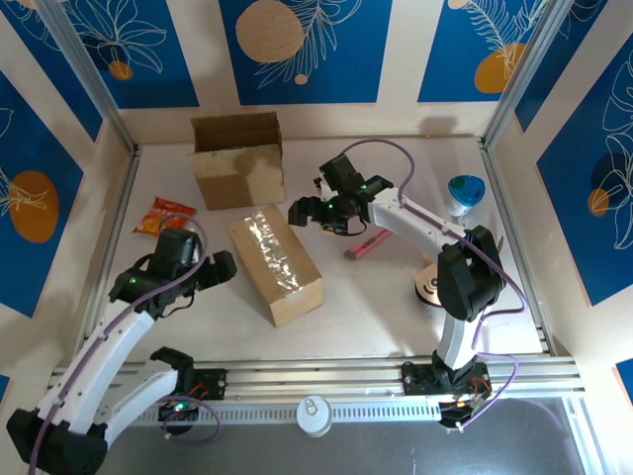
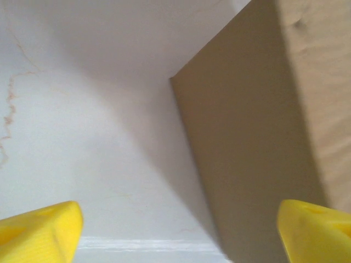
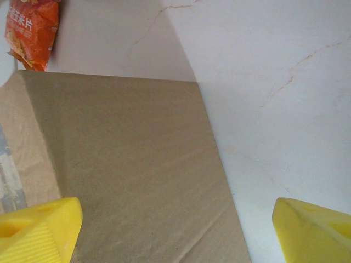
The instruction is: Unpack the express box
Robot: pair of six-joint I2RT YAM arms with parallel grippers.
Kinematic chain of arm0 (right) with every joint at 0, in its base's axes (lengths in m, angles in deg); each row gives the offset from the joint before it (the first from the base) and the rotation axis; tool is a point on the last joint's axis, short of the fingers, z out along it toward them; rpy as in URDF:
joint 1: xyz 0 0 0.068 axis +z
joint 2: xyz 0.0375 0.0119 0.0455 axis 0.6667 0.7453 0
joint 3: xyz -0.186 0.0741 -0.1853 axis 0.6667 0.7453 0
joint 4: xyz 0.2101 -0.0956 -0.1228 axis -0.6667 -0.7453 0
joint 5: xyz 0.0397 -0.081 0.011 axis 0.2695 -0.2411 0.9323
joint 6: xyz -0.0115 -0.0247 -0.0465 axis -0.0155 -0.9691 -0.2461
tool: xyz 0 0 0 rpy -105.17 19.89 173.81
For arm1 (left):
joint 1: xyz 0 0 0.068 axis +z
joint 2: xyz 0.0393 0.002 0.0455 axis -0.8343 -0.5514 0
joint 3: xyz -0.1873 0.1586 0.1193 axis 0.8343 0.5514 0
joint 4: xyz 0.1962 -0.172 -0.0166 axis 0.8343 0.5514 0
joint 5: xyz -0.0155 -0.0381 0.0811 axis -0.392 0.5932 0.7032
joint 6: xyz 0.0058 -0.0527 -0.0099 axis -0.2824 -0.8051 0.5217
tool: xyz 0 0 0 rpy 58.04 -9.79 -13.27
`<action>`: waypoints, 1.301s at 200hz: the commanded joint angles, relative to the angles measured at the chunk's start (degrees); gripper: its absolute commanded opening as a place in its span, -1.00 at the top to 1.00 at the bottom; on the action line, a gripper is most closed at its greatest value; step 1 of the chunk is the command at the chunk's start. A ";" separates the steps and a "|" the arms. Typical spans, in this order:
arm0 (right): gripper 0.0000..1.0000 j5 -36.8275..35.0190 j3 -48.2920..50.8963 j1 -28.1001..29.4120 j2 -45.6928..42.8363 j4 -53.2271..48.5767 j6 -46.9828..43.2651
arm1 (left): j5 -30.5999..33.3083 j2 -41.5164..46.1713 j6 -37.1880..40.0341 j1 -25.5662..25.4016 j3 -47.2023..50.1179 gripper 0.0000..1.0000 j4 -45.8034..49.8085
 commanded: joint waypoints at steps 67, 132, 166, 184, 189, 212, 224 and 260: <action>-0.81 -0.50 3.14 0.13 -5.88 -1.60 -1.26 | -12.24 -13.38 -3.43 0.52 -1.55 -1.00 -22.08; -0.81 -0.27 4.00 0.36 -7.24 -1.61 -1.17 | -13.10 -16.32 -5.29 1.13 2.09 -0.98 -28.31; -0.80 -0.22 4.34 0.57 -7.59 -1.56 -0.99 | -13.47 -16.47 -5.47 1.58 3.77 -0.83 -28.87; -0.81 -0.71 4.25 0.89 -8.04 -1.94 -1.15 | -13.31 -16.56 -5.55 1.83 4.69 -0.69 -29.31; -0.81 -1.05 4.10 1.05 -8.20 -2.26 -1.29 | -13.30 -16.64 -5.55 1.92 4.95 -0.64 -29.55; -0.81 -4.62 2.42 2.43 -8.82 -5.28 -3.26 | -13.68 -16.74 -6.16 2.19 6.26 -0.42 -30.90; -0.81 -7.37 0.65 3.71 -8.78 -7.86 -5.12 | -14.16 -16.82 -6.72 2.27 6.96 -0.39 -32.06; -0.83 -20.39 -7.89 10.43 -6.32 -19.05 -11.46 | -15.32 -16.83 -7.92 2.38 8.09 -0.39 -34.41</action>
